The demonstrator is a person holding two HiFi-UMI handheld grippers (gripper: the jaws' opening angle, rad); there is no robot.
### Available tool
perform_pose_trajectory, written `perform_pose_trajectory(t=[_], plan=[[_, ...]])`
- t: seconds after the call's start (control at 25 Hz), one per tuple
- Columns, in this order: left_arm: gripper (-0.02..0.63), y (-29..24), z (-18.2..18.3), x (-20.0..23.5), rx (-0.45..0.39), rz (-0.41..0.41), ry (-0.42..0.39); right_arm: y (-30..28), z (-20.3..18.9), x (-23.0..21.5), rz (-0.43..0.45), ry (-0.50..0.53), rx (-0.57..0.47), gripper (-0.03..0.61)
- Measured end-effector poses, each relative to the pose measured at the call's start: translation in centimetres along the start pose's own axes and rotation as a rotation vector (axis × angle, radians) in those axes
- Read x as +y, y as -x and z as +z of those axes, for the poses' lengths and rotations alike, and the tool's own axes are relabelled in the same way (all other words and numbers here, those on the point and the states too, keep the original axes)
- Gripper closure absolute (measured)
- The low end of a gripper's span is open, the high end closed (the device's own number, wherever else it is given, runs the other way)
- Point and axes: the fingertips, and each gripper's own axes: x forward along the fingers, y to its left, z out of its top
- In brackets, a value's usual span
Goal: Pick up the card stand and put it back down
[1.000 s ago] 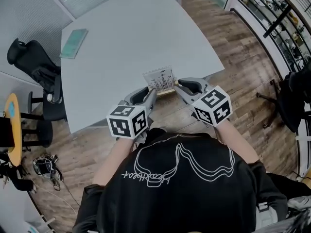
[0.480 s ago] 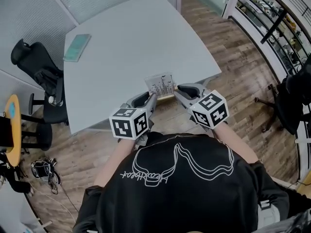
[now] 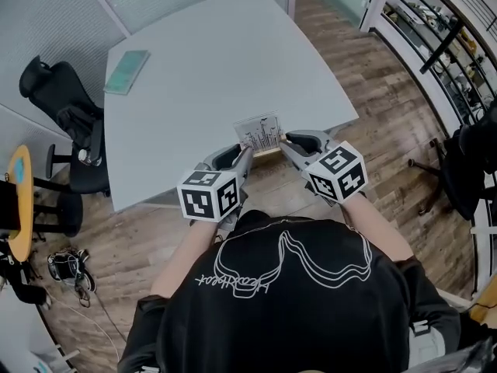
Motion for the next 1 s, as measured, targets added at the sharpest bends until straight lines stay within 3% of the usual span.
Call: perform_pose_trajectory(t=[0.52,1.0], plan=[[0.514,-4.1,3.1,7.2,0.006,0.015,0.008,-7.6,2.4,-3.7,-0.025,0.012,0.012,0.499],[0.514,-10.3,2.2,17.0,0.029,-0.009,0.042,-18.6,0.6,-7.7,-0.064,-0.039,0.062,0.503]])
